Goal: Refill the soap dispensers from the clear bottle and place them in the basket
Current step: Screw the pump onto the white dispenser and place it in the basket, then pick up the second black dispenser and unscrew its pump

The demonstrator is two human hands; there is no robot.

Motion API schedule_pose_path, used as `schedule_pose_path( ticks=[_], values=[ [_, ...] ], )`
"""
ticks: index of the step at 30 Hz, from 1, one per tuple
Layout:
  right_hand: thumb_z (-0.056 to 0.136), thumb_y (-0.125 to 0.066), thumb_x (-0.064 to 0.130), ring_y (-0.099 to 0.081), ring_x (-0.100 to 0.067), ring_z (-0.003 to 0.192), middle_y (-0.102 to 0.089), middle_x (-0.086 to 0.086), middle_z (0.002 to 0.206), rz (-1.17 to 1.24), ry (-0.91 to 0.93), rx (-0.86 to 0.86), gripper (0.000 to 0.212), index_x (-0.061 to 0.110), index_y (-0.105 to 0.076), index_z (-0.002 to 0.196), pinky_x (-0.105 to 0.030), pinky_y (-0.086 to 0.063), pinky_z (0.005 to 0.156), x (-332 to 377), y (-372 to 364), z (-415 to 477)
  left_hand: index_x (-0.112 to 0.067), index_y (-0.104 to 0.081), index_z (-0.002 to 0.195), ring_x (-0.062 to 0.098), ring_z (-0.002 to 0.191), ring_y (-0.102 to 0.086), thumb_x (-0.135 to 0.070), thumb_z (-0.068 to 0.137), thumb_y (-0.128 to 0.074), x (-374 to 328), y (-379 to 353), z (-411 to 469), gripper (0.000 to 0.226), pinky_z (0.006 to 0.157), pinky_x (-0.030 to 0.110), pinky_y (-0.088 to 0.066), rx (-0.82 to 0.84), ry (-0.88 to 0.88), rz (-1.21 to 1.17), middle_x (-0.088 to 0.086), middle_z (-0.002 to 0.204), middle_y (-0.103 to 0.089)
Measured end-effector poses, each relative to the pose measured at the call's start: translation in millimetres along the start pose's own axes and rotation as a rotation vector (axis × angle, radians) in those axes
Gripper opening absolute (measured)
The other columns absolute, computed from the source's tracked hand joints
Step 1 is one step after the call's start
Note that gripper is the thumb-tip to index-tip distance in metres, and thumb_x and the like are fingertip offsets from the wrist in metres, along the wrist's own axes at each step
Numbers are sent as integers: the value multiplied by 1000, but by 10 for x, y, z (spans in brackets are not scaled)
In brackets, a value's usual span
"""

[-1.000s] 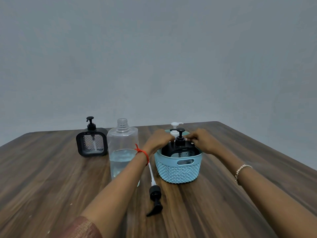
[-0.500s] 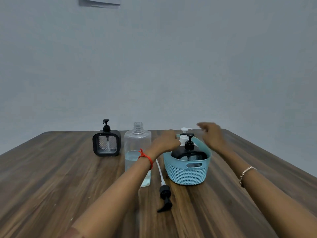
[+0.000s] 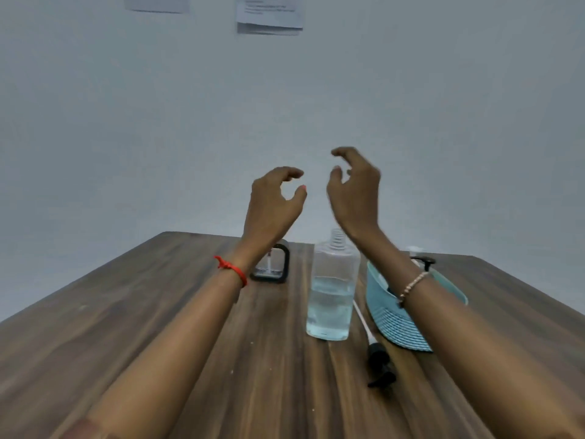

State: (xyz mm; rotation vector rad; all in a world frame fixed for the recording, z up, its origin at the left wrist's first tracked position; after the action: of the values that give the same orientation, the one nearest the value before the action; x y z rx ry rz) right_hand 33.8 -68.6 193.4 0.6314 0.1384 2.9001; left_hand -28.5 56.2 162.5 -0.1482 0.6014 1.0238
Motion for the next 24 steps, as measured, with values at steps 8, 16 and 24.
schedule_pose_path(
  ticks=[8, 16, 24],
  values=[
    [87, -42, 1, -39, -27, 126, -39, -14, 136, -61, -312, 399, 45, 0, -34, 131, -30, -34, 100, -512, -1425, -955, -6, -36, 140, 20, 137, -33, -21, 88, -60, 1472, -7, -248, 60, 101, 19, -23, 208, 368, 152, 9, 149, -35],
    [83, -58, 5, -21, -40, 136, -14, -21, 150, -107, -779, 420, 76, 4, -12, 144, -44, -26, 110, -1427, -2090, -1251, -10, -51, 118, 31, 119, -52, -32, 72, -65, 2552, -372, -310, 53, 92, 34, -43, 365, 590, 159, 9, 121, -58],
    [89, -56, 9, -23, -38, 136, -12, -19, 152, -123, -818, 455, 81, 11, 1, 147, -41, -24, 108, -1717, -2371, -1370, -5, -46, 133, 29, 124, -52, -47, 69, -73, 3347, -768, -403, 82, 105, 43, -41, 428, 673, 17, 16, 133, -54]
  ],
)
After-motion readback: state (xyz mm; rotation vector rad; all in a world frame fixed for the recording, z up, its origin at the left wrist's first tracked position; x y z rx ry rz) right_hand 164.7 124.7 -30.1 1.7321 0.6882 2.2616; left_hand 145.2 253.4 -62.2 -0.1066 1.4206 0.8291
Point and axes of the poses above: each hand's wrist, its own z-axis towards the middle knuckle, its own y-axis out of the back of the hand, x = y × z, the point moved 7 cm from there along z, towards the middle knuckle
